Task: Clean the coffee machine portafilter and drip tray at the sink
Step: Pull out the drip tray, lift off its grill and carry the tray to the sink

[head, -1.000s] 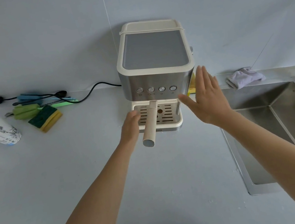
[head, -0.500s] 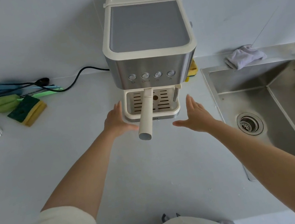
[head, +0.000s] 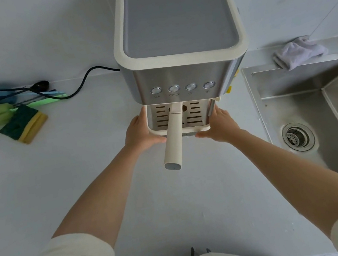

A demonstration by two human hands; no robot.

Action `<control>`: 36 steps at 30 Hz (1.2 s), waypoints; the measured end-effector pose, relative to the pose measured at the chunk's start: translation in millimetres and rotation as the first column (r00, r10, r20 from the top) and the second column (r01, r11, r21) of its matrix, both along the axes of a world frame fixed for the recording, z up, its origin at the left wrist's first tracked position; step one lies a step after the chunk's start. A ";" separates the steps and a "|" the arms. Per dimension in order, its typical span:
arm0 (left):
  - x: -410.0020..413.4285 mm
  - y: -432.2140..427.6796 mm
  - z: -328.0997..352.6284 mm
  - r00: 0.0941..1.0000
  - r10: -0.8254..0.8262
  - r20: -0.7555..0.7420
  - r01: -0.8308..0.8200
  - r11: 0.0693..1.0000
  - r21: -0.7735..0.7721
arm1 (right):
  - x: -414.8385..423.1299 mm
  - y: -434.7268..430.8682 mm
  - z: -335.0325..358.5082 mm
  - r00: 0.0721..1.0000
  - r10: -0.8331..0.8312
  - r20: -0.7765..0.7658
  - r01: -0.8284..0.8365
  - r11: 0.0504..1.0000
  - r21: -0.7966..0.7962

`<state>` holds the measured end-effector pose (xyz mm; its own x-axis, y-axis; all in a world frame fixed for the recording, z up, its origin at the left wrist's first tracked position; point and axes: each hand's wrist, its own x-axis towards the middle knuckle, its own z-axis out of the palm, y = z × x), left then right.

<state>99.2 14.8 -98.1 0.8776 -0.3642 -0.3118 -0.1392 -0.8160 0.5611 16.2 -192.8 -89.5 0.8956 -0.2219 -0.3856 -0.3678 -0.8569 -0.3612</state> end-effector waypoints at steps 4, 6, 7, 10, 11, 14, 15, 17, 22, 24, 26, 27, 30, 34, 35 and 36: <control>0.0 -3.7 2.7 0.999 0.031 -0.042 -0.031 1.000 0.005 | -0.9 -0.3 -4.4 1.000 -0.022 0.017 0.022 1.000 0.014; -0.2 -4.2 1.7 0.998 0.038 -0.053 -0.038 0.999 0.002 | -1.8 0.5 -3.1 0.999 -0.035 0.014 0.035 0.999 0.034; -0.2 -3.6 0.3 0.997 0.041 -0.058 -0.041 0.999 0.002 | -2.4 0.9 -2.7 0.999 -0.046 0.017 0.045 0.998 0.045; -2.5 -3.6 4.0 0.998 0.054 -0.044 -0.054 0.998 -0.020 | -5.0 1.5 -0.3 0.998 -0.064 0.028 0.062 0.995 0.077; -3.9 -4.1 6.5 0.998 0.051 -0.035 -0.052 0.998 -0.033 | -5.6 1.2 -0.2 0.997 -0.067 0.030 0.064 0.994 0.085; -11.1 -3.3 10.8 0.999 0.039 -0.004 -0.039 0.998 -0.053 | -12.2 1.5 2.8 0.998 -0.055 0.040 0.051 0.995 0.091; -13.8 -1.9 10.2 0.999 0.038 0.003 -0.038 0.997 -0.061 | -15.0 1.7 4.1 0.998 -0.051 0.047 0.046 0.995 0.091; -21.8 1.1 9.4 0.999 0.036 0.029 -0.033 0.996 -0.077 | -22.3 2.0 6.1 0.997 -0.041 0.066 0.035 0.995 0.096; -49.8 6.9 11.6 0.998 0.055 0.041 -0.052 0.996 -0.067 | -46.9 1.4 5.8 0.991 -0.036 0.130 0.021 0.993 0.114; -63.6 9.0 11.6 0.997 0.064 0.040 -0.061 0.995 -0.077 | -59.5 1.0 5.0 0.991 -0.023 0.134 0.008 0.994 0.113; -80.6 10.7 12.6 0.997 0.079 0.011 -0.077 0.990 -0.114 | -72.4 -0.3 3.9 0.990 -0.010 0.139 -0.007 0.993 0.120; -90.3 11.1 14.0 0.995 0.101 -0.020 -0.103 0.985 -0.139 | -78.9 -1.2 3.6 0.991 -0.002 0.137 -0.015 0.992 0.122; -118.1 13.7 12.8 0.985 0.161 -0.067 -0.172 0.964 -0.205 | -99.2 -4.8 3.3 0.990 0.014 0.142 -0.032 0.992 0.126; -150.4 12.8 8.2 0.986 0.157 -0.053 -0.165 0.958 -0.234 | -129.1 -6.8 5.2 0.987 0.033 0.159 -0.053 0.991 0.122; -158.1 11.7 7.4 0.990 0.139 -0.035 -0.143 0.956 -0.254 | -137.7 -6.7 5.8 0.986 0.033 0.162 -0.053 0.991 0.124; -166.1 10.7 7.8 0.992 0.125 -0.027 -0.127 0.955 -0.267 | -146.7 -6.7 6.4 0.986 0.031 0.163 -0.051 0.991 0.122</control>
<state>-67.0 25.6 -90.3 0.9191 -0.3222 -0.2268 -0.0384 -0.6462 0.7622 -130.6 -199.5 -83.1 0.9554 -0.1428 -0.2586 -0.2620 -0.8139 -0.5186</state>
